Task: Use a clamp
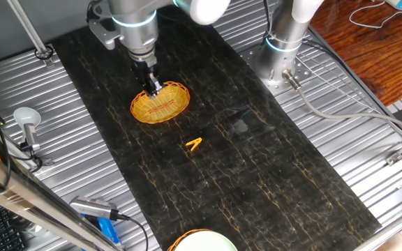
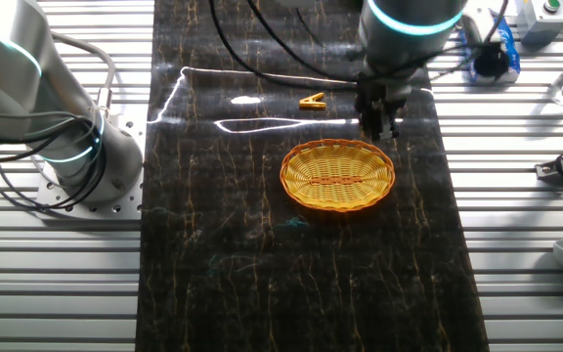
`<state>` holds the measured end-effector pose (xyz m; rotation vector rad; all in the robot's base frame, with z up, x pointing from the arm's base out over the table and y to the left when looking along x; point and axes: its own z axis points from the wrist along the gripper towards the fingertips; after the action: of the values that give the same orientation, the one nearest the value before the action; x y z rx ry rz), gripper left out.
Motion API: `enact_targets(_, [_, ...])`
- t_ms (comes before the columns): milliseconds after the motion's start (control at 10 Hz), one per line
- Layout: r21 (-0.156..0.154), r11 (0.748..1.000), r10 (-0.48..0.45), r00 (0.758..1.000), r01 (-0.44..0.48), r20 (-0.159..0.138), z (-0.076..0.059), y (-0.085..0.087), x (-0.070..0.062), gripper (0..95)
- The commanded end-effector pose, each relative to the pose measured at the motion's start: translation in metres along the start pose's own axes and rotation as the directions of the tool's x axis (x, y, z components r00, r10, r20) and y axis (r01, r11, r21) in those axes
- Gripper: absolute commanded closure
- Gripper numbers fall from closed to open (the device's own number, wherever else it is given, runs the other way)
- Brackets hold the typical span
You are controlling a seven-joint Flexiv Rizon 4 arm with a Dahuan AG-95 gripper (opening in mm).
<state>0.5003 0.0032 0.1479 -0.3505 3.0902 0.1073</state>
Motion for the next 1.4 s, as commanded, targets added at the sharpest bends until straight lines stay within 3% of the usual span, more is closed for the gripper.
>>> enact_targets(100, [-0.054, 0.998, -0.041, 0.999, 0.041, 0.006, 0.0169, 0.0034, -0.0010, 38.0])
enact_targets(200, [-0.030, 0.999, -0.040, 0.999, 0.040, -0.002, 0.0210, 0.0041, -0.0008, 38.0])
enact_targets(400, [-0.024, 0.998, -0.053, 0.998, 0.053, -0.028, 0.0240, 0.0046, 0.0000, 38.0])
enact_targets(500, [-0.011, 0.998, -0.062, 0.997, 0.061, -0.038, 0.0240, 0.0046, 0.0001, 57.0])
enact_targets(600, [0.014, 0.997, -0.079, 0.996, 0.080, -0.035, 0.0241, 0.0046, 0.0001, 57.0])
enact_targets(900, [0.035, 0.997, -0.062, 0.997, 0.064, -0.046, 0.0227, 0.0040, 0.0005, 57.0])
enact_targets(1400, [0.037, 0.998, -0.052, 0.997, 0.054, -0.056, 0.0186, 0.0031, 0.0004, 57.0])
